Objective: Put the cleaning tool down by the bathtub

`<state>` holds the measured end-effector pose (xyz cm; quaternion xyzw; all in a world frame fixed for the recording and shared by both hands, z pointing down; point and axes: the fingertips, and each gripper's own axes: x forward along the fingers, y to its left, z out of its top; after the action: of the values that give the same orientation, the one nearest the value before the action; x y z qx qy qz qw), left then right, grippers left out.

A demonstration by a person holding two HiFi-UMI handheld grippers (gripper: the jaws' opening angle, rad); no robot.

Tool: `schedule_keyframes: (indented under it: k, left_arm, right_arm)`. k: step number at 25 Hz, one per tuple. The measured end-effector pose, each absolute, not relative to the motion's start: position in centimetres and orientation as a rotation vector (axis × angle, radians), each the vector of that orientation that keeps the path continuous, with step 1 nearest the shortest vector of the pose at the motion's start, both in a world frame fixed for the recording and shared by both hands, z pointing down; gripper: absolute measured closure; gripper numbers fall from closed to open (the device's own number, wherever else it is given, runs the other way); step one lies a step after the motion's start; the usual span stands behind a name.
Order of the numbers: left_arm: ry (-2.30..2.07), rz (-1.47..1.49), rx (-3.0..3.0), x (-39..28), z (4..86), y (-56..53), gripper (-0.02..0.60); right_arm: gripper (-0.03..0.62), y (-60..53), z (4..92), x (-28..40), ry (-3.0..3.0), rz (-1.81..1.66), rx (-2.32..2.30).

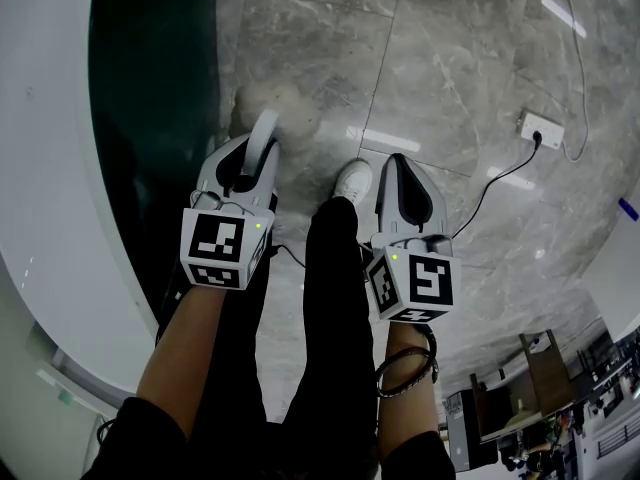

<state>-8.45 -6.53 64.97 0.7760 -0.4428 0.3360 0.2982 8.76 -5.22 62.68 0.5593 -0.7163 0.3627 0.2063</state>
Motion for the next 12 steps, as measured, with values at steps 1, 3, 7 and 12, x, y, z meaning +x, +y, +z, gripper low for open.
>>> schedule_keyframes:
  k: [1, 3, 7, 12]
  left_arm:
    - [-1.176, 0.893, 2.057, -8.5, 65.5, -6.6, 0.500]
    - [-1.171, 0.896, 2.051, -8.5, 66.7, -6.6, 0.500]
    - [-1.172, 0.908, 2.056, -8.6, 68.9, -6.7, 0.500]
    - [-1.172, 0.923, 2.053, -8.8, 71.3, -6.5, 0.499]
  right_arm:
    - [0.571, -5.3, 63.3, 8.6, -1.994, 1.017, 1.556]
    - [0.571, -5.4, 64.4, 8.3, -1.994, 1.027, 1.554]
    - [0.571, -5.5, 66.7, 7.9, -1.994, 1.041, 1.547]
    - [0.571, -5.5, 68.9, 7.8, -1.992, 1.044, 1.538]
